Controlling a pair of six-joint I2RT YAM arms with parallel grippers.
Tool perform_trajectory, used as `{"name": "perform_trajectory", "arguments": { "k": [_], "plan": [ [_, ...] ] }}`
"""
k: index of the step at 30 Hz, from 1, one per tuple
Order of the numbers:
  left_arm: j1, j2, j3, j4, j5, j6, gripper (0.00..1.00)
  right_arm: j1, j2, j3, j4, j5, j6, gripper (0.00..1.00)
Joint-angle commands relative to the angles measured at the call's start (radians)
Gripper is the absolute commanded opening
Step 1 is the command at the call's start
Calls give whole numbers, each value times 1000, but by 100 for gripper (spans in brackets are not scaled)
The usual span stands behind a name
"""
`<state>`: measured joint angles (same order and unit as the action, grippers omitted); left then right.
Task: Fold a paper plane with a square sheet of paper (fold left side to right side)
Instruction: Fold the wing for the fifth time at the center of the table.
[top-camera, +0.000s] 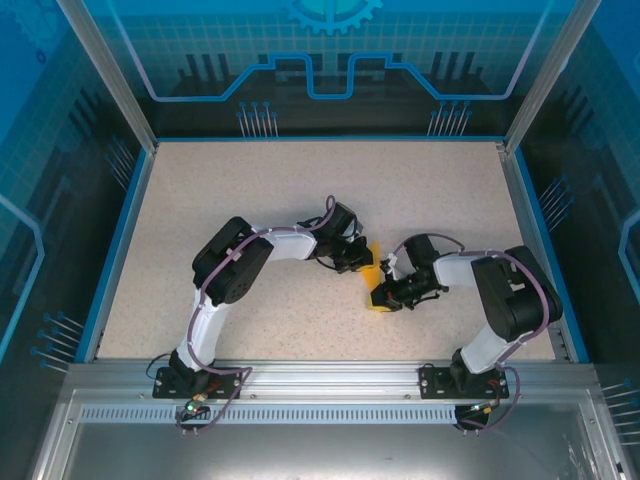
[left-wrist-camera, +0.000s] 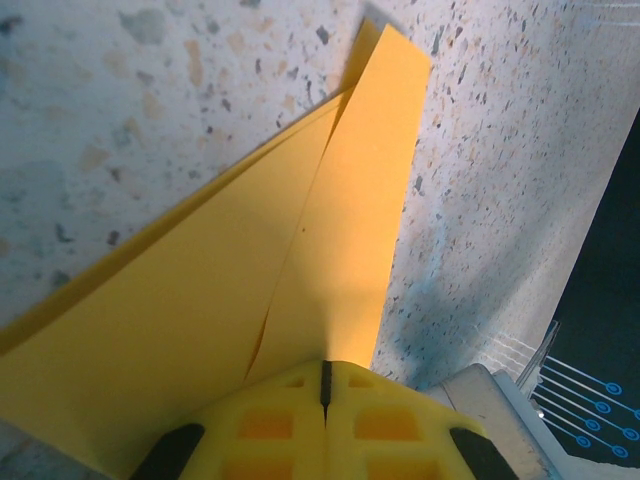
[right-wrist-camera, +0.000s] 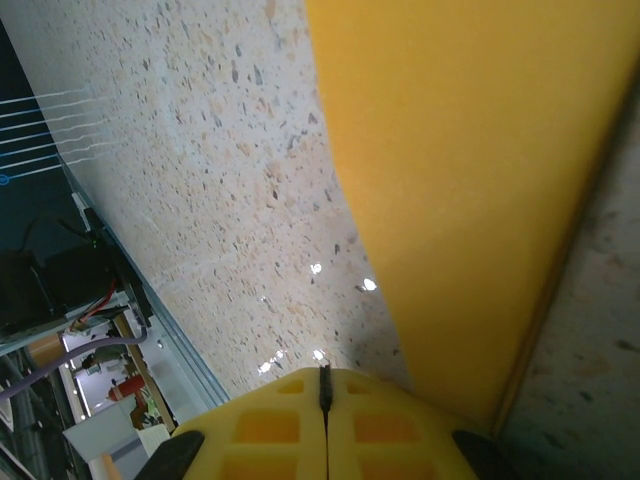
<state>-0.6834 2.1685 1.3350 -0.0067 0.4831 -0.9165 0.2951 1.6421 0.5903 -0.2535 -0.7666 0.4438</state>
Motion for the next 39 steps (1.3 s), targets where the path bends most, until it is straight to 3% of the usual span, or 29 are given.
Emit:
{"name": "perform_trajectory", "arguments": {
  "k": [1, 20, 34, 39],
  "plan": [
    [1, 51, -21, -125, -66, 5, 3, 16, 43, -4, -44, 79, -15, 6],
    [17, 66, -13, -149, -84, -1, 1, 25, -13, -72, -134, 156, -1, 4],
    [18, 76, -2, -161, -90, 4, 1, 27, -122, -148, -128, 47, 19, 5],
    [19, 69, -3, -161, -90, 8, 1, 21, -243, -71, -230, 21, -1, 5]
  ]
}}
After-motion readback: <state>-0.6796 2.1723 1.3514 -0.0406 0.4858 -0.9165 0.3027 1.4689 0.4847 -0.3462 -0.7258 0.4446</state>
